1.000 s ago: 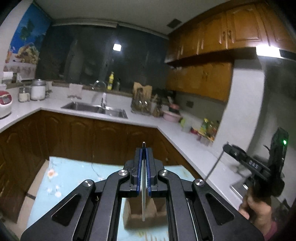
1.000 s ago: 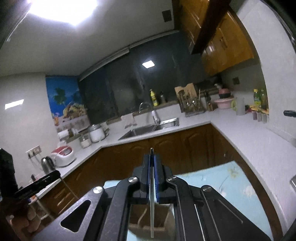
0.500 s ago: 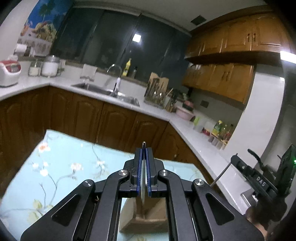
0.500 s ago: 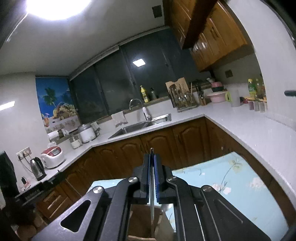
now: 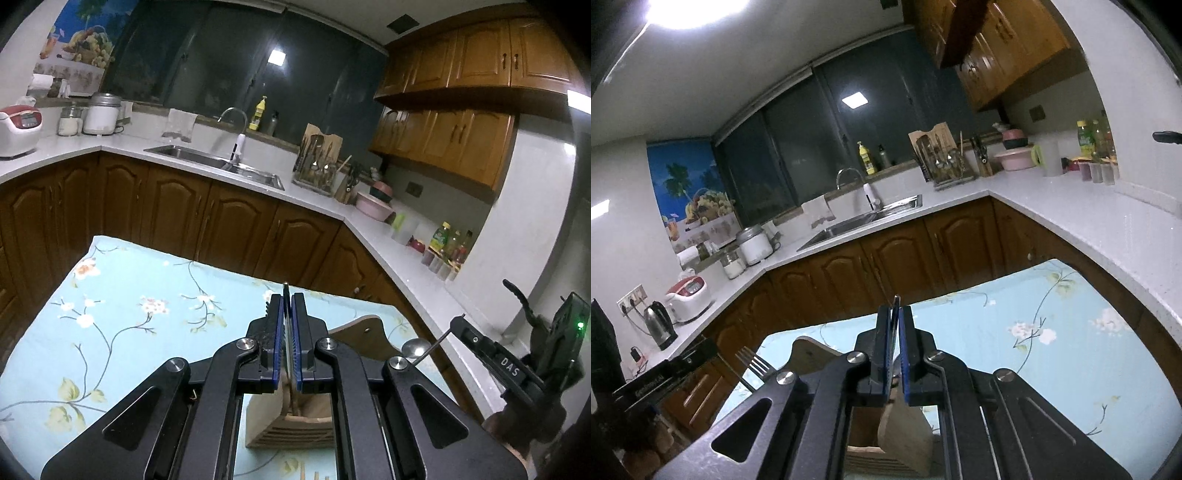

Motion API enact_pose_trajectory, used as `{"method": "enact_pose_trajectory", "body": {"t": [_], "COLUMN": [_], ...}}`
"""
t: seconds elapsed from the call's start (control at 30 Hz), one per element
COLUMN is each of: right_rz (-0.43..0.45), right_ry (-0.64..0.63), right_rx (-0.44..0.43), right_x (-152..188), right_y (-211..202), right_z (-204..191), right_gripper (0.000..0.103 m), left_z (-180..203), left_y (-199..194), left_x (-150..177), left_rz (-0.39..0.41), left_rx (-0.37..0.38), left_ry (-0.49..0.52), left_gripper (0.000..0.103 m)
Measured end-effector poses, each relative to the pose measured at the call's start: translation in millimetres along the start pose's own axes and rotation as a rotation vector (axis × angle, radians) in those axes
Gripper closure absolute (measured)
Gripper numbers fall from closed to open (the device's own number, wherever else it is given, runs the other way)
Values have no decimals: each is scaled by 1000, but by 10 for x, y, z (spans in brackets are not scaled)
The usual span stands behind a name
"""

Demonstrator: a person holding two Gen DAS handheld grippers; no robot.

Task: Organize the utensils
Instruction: 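Lower both metal chopsticks into the wooden holder and open both tools, then withdraw both tools from the holder back over the wooden chopsticks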

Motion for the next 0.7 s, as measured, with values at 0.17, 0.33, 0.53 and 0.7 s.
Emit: {"method": "enact_pose_trajectory", "body": {"t": [0.17,0.33,0.53,0.7], "right_rz": [-15,-13,43,85], "right_ry": [-6,-7,15,44], "right_rx": [7,3,-28,-78], "right_x": [-16,-5,-55,-74], "right_y": [12,-17,-223,-559], "right_z": [-14,-24,-28,-15], "right_gripper": [98,92,37,12], "left_z": [9,-3,-7,-36], "left_y": [4,-16,-232,-574], "left_x": [-3,-41,-67,10], "left_rz": [-5,-15,38,82], "left_rx": [-8,-5,3,-3], "left_ry": [16,11,5,2], "left_gripper": [99,95,54,11]}}
Point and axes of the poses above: each gripper's, at about its wrist camera, not at the fingertips, and y roughly the way its jaws point, z to its right, x to its underside, the point moved 3 cm from there along y, roughly the way its jaws point, and after that the axes turned 1 degree about y, right-handed, at the moved point
